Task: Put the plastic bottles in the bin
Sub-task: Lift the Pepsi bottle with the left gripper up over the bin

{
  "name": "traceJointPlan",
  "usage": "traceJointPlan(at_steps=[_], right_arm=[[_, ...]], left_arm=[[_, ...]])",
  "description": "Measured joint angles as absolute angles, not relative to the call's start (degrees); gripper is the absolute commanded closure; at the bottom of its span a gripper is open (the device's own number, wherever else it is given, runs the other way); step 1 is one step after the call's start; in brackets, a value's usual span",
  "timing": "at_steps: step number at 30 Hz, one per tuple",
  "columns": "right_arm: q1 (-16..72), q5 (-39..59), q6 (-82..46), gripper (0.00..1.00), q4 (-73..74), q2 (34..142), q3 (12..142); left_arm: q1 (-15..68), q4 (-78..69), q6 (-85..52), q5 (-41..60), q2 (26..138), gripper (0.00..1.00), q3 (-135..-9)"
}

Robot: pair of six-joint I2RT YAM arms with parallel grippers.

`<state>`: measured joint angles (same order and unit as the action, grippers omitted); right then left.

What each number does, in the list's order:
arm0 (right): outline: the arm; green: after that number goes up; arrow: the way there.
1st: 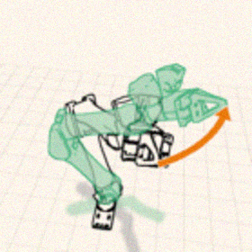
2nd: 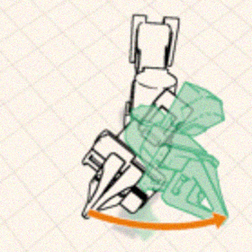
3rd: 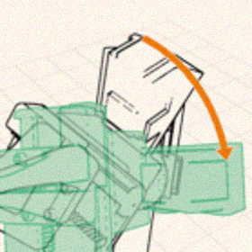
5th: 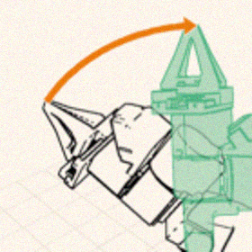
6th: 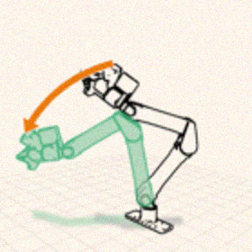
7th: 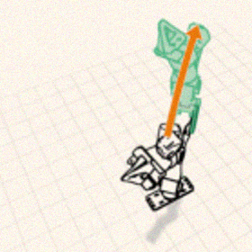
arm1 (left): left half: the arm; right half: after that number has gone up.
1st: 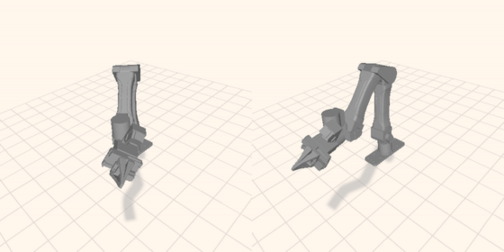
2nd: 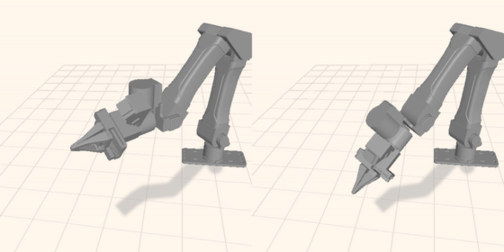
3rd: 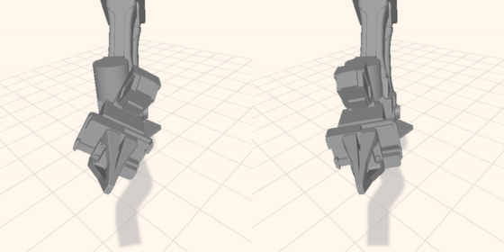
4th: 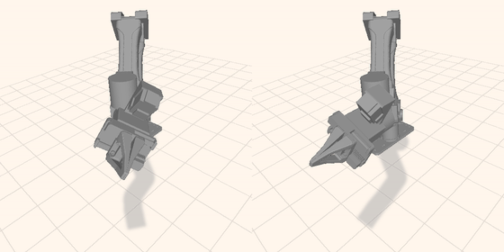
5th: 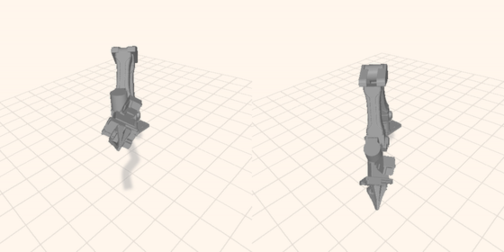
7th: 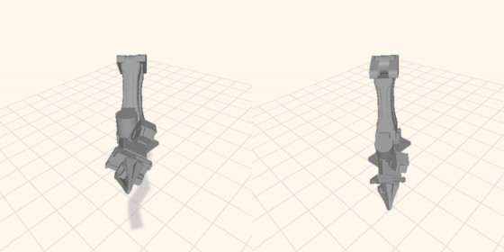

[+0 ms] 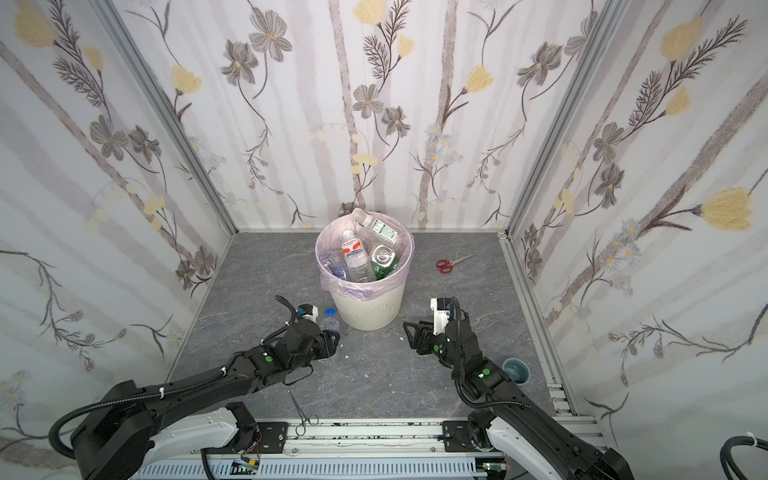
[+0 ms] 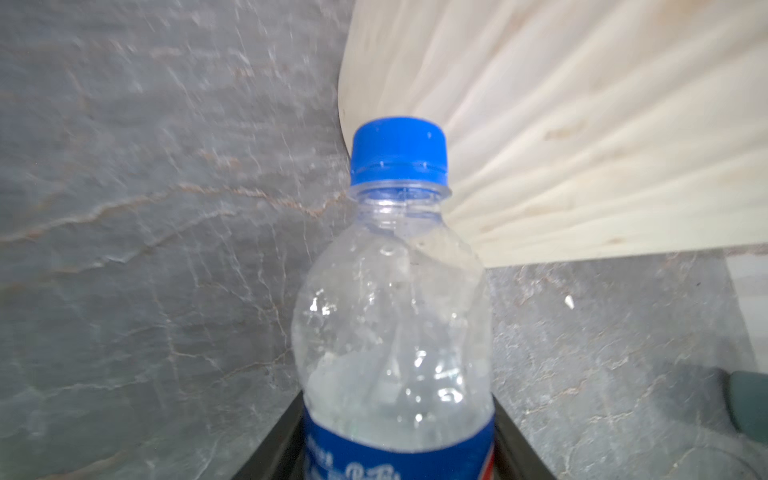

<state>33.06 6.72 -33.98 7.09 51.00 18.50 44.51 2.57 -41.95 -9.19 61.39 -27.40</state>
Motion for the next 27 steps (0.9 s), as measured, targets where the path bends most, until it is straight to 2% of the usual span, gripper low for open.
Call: traceJointPlan(at_steps=[6, 11, 17, 27], right_arm=[[32.9, 5.4, -32.5, 0.36, 5.8, 49.0, 18.9], [32.9, 5.0, -32.0, 0.36, 4.8, 48.3, 19.0], [32.9, 4.5, -31.8, 0.35, 4.6, 46.8, 19.1], [32.9, 4.1, -31.4, 0.35, 2.4, 44.0, 19.2]], left_arm=[[37.6, 10.7, -37.5, -10.5, 51.8, 0.51, -32.5], [32.6, 16.7, -31.7, -10.5, 49.6, 0.53, -39.8], [28.9, 21.4, -24.8, -9.6, 54.3, 0.53, -54.7], [28.8, 23.7, -8.0, 0.5, 68.9, 0.54, -76.0]])
